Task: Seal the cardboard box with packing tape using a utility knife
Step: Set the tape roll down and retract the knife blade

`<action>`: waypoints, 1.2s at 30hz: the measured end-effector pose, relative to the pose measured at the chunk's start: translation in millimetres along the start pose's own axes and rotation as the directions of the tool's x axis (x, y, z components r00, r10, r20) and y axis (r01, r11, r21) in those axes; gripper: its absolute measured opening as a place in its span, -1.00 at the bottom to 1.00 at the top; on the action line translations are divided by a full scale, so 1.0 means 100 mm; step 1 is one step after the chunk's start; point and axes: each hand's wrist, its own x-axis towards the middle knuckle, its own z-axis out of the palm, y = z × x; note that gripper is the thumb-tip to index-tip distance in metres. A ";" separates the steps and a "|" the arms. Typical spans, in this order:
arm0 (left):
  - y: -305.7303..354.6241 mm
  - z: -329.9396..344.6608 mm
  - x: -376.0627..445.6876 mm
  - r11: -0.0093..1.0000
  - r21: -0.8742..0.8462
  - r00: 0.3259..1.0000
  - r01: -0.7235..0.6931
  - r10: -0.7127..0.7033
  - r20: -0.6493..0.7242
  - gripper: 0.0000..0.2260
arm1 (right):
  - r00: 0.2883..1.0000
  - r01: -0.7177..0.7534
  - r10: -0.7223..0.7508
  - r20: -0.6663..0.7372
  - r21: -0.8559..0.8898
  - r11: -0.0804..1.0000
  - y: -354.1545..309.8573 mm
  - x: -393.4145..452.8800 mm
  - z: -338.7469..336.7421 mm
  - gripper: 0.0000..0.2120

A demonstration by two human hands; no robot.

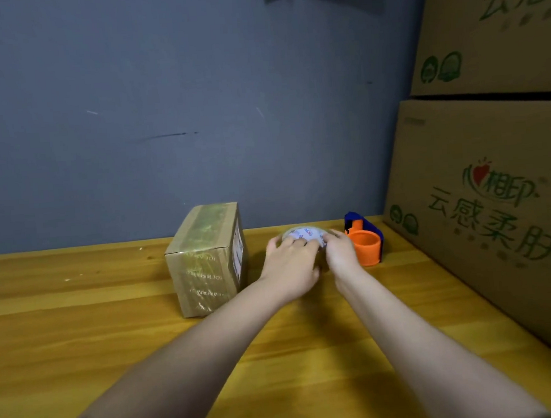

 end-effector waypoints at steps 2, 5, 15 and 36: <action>-0.04 0.07 0.14 0.998 -0.056 0.999 0.038 -0.039 -0.004 -0.64 | 1.000 0.017 -0.018 -0.007 -0.111 0.994 0.01 0.16 0.00 -0.55; -0.08 0.23 0.31 0.993 -0.092 0.997 0.072 -0.074 -0.013 -0.63 | 0.998 0.062 -0.064 0.006 -0.333 0.941 0.04 0.39 0.02 -0.67; -0.10 0.65 0.69 0.978 -0.144 0.988 0.153 -0.146 0.059 -0.59 | 0.935 0.165 -0.347 0.074 -0.956 0.243 0.25 0.81 0.00 -0.64; 0.05 0.45 0.30 0.972 -0.230 0.998 0.058 -0.060 -0.003 -0.55 | 0.882 0.322 -0.401 0.246 -0.937 0.135 0.02 0.39 -0.42 -0.69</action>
